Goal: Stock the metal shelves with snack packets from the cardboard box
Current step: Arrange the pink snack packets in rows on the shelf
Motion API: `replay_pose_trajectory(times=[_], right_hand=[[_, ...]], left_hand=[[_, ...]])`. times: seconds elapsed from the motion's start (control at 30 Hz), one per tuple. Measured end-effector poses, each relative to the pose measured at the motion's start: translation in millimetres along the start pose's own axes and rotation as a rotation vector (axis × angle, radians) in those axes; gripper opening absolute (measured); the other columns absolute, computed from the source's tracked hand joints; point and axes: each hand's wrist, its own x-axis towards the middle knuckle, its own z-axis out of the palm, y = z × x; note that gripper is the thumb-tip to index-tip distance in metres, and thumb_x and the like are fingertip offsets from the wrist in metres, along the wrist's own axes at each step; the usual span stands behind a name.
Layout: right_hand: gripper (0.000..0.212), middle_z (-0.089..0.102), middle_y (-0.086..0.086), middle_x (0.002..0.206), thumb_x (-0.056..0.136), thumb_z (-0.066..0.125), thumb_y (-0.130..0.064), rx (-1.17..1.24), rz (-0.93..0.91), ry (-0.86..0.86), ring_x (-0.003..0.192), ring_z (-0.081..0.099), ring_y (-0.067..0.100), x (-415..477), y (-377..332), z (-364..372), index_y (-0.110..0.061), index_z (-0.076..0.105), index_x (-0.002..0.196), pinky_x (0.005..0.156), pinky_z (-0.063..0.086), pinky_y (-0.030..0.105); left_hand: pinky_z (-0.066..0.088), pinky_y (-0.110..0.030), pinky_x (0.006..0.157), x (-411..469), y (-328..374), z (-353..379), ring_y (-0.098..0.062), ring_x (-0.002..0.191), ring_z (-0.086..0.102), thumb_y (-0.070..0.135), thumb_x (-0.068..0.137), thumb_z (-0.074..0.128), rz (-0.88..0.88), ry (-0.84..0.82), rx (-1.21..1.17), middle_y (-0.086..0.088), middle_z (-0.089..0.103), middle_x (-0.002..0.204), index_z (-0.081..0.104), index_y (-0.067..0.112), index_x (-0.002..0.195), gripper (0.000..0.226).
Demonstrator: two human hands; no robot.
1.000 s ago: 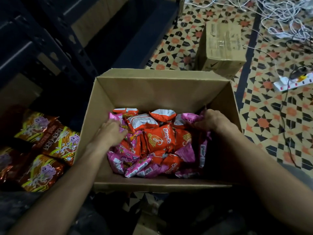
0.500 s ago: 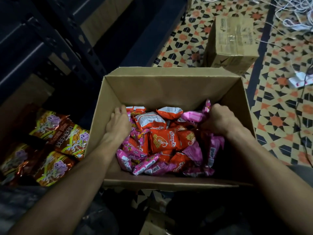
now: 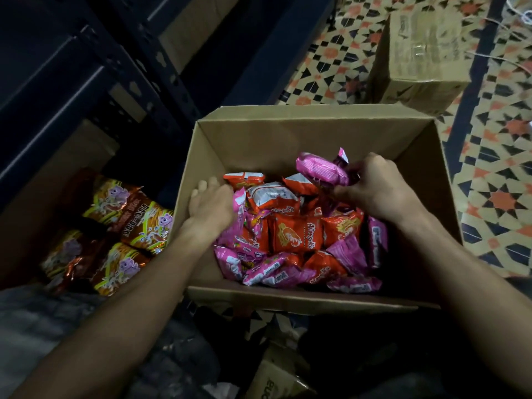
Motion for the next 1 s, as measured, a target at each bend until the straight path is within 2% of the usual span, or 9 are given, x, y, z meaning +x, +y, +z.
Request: replay_pose_trajectory(times=[0.1, 0.2, 0.3, 0.47, 0.6, 0.7, 0.77, 0.9, 1.0], right_hand=[[0.019, 0.064, 0.002, 0.071, 0.078, 0.081, -0.022, 0.002, -0.030, -0.007, 0.063, 0.061, 0.010, 0.8, -3.9, 3.7, -0.009, 0.077, 0.091, 0.050, 0.038, 0.019], [0.021, 0.069, 0.006, 0.077, 0.078, 0.081, -0.021, 0.024, -0.003, -0.017, 0.068, 0.066, 0.017, 0.8, -5.2, 6.1, -0.008, 0.077, 0.095, 0.056, 0.049, 0.028], [0.019, 0.067, 0.000, 0.073, 0.079, 0.081, -0.021, 0.035, 0.030, -0.025, 0.064, 0.064, 0.010, -0.5, -3.8, 5.3, -0.009, 0.077, 0.093, 0.051, 0.043, 0.021], [0.021, 0.070, 0.008, 0.081, 0.078, 0.081, -0.022, 0.046, 0.040, -0.007, 0.072, 0.067, 0.017, -0.8, -3.0, 4.5, -0.009, 0.077, 0.094, 0.063, 0.053, 0.032], [0.019, 0.070, 0.009, 0.080, 0.076, 0.081, -0.021, 0.050, 0.054, -0.023, 0.071, 0.066, 0.018, 1.6, 0.0, 6.6, -0.009, 0.077, 0.090, 0.061, 0.045, 0.027], [0.018, 0.070, 0.010, 0.080, 0.075, 0.081, -0.020, 0.045, 0.066, -0.022, 0.075, 0.067, 0.021, 4.1, 2.1, 8.9, -0.008, 0.077, 0.088, 0.062, 0.046, 0.029], [0.020, 0.071, 0.012, 0.085, 0.075, 0.082, -0.019, 0.049, 0.075, -0.030, 0.079, 0.068, 0.023, 5.6, 3.7, 11.0, -0.007, 0.076, 0.090, 0.068, 0.054, 0.034], [0.021, 0.071, 0.014, 0.091, 0.076, 0.080, -0.019, 0.027, 0.050, -0.032, 0.086, 0.068, 0.026, 7.3, 7.5, 13.9, -0.005, 0.076, 0.090, 0.074, 0.056, 0.037], [0.023, 0.070, 0.014, 0.096, 0.076, 0.081, -0.020, 0.032, 0.052, -0.038, 0.089, 0.068, 0.027, 8.1, 10.2, 14.5, -0.005, 0.076, 0.093, 0.078, 0.056, 0.039]], left_hand=[[0.047, -0.035, 0.090, -5.7, -6.9, -12.1, -0.027, 0.107, 0.058, 0.024, 0.079, 0.077, 0.004, -0.060, -0.330, -0.008, 0.061, 0.117, 0.059, 0.019, 0.116, 0.041], [0.046, -0.026, 0.072, -13.5, 1.6, -10.8, -0.017, 0.081, 0.059, 0.022, 0.080, 0.078, 0.153, -0.296, -0.555, -0.004, 0.064, 0.098, 0.060, 0.014, 0.109, 0.035], [0.051, -0.036, 0.094, -19.3, 24.2, 4.1, -0.023, 0.098, 0.065, 0.026, 0.079, 0.077, 0.265, -0.549, -0.572, -0.002, 0.067, 0.114, 0.061, 0.011, 0.120, 0.047], [0.047, -0.046, 0.101, -15.6, 64.3, 21.2, -0.019, 0.101, 0.066, 0.031, 0.081, 0.075, 0.321, -0.720, -0.677, 0.000, 0.074, 0.101, 0.070, 0.008, 0.092, 0.026], [0.055, -0.038, 0.089, -17.6, 96.0, 25.8, -0.024, 0.123, 0.056, 0.041, 0.089, 0.068, 0.171, -0.920, -0.827, -0.006, 0.061, 0.132, 0.063, 0.006, 0.122, 0.048], [0.058, -0.041, 0.084, -23.5, 110.5, 38.9, -0.033, 0.120, 0.059, 0.024, 0.102, 0.050, 0.017, -1.030, -0.992, -0.016, 0.052, 0.141, 0.054, -0.004, 0.130, 0.040], [0.059, -0.034, 0.076, -28.6, 118.2, 48.3, -0.027, 0.105, 0.067, 0.015, 0.102, 0.049, 0.018, -0.950, -0.915, -0.016, 0.057, 0.135, 0.058, -0.003, 0.125, 0.030], [0.051, -0.037, 0.083, -26.9, 119.9, 48.7, -0.022, 0.096, 0.062, 0.038, 0.102, 0.049, 0.236, -0.667, -0.454, -0.008, 0.064, 0.121, 0.062, 0.012, 0.125, 0.038], [0.051, -0.033, 0.081, -31.5, 111.3, 41.6, -0.022, 0.098, 0.060, 0.031, 0.097, 0.055, 0.437, -0.757, -0.150, -0.005, 0.062, 0.115, 0.059, 0.017, 0.124, 0.031]])
